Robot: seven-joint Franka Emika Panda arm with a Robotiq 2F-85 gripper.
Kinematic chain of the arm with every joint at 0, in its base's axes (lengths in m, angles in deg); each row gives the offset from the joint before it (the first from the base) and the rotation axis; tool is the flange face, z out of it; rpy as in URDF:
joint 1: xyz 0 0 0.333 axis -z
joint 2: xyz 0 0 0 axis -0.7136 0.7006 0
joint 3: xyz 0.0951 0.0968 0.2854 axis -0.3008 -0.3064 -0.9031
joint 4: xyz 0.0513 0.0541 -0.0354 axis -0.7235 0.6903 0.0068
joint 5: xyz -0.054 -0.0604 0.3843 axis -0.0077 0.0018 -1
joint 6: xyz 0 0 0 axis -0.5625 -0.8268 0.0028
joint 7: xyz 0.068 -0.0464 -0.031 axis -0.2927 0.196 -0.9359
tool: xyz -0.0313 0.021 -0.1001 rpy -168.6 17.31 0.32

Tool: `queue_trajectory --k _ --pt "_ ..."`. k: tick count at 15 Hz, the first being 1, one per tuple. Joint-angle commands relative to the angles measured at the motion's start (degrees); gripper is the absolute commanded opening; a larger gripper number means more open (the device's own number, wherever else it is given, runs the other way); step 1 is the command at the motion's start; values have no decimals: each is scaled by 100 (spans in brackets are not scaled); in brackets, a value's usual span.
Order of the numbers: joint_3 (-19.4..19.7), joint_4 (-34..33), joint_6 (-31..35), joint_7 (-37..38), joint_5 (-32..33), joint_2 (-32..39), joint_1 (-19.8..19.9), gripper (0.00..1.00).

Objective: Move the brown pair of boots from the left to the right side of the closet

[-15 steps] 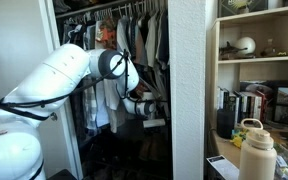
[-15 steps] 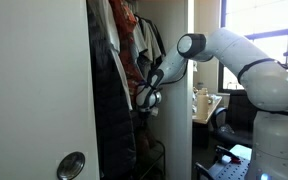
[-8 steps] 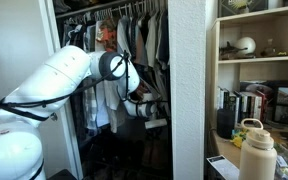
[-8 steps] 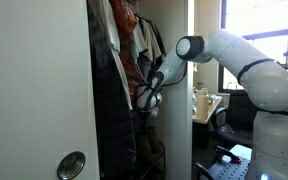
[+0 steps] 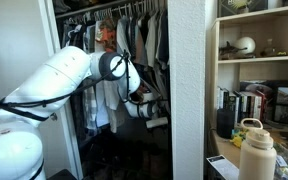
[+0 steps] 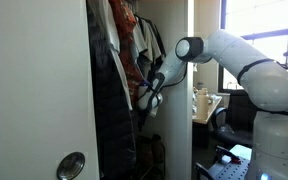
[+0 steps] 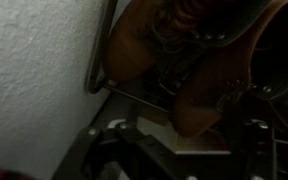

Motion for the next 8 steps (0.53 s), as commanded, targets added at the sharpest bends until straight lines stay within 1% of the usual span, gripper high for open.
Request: queue_trajectory --k 1,2,6,8 --pt "-115 394 -409 320 -74 -672 -94 100" --pt "-226 560 -560 386 -154 -883 -86 100" --pt "-335 1221 -1227 962 -409 -1854 -285 100" --pt "-367 1527 -1759 1266 -627 -2361 -378 100"
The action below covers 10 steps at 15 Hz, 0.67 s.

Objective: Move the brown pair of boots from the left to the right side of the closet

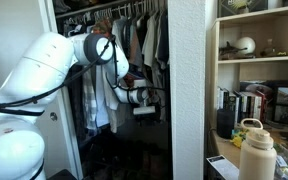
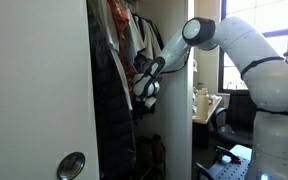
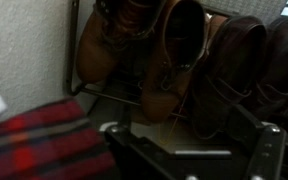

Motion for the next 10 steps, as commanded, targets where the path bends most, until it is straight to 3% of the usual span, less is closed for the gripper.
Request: queue_trajectory --k 1,10 --pt "-7 924 -828 596 -323 -1300 -203 100" --pt "-361 2380 -2353 848 -1446 -3727 -603 100"
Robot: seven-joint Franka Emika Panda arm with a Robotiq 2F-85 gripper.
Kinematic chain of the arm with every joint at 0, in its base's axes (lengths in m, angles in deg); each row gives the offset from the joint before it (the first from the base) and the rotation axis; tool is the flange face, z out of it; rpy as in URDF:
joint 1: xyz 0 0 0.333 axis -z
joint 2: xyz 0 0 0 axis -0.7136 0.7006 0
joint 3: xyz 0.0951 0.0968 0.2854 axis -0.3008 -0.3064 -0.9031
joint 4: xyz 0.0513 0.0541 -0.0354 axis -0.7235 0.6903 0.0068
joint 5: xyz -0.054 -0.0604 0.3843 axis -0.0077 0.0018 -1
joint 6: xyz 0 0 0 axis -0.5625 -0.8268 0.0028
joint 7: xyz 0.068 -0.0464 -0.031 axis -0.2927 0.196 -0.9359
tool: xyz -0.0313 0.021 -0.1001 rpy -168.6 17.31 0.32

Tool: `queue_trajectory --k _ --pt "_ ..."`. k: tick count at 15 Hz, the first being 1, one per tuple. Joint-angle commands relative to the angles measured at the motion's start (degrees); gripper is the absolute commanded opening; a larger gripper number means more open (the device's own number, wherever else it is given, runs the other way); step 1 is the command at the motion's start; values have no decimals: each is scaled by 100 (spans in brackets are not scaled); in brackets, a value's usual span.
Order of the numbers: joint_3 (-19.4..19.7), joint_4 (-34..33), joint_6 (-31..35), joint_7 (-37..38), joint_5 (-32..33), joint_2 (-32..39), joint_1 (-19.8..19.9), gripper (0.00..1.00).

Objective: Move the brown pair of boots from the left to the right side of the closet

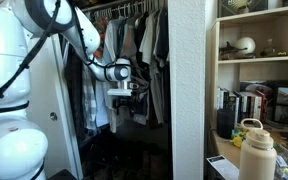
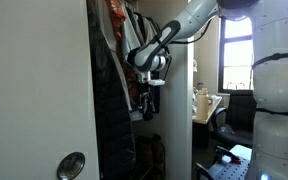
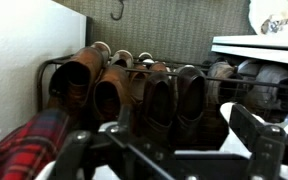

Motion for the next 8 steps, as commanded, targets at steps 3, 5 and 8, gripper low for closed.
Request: queue_trajectory --k 3,5,8 --pt "-205 1062 -528 456 -464 -1916 -482 100" --pt "-306 1310 -784 833 -489 -2535 -686 100" --pt "-497 1537 -1222 1440 -485 -3292 -937 100"
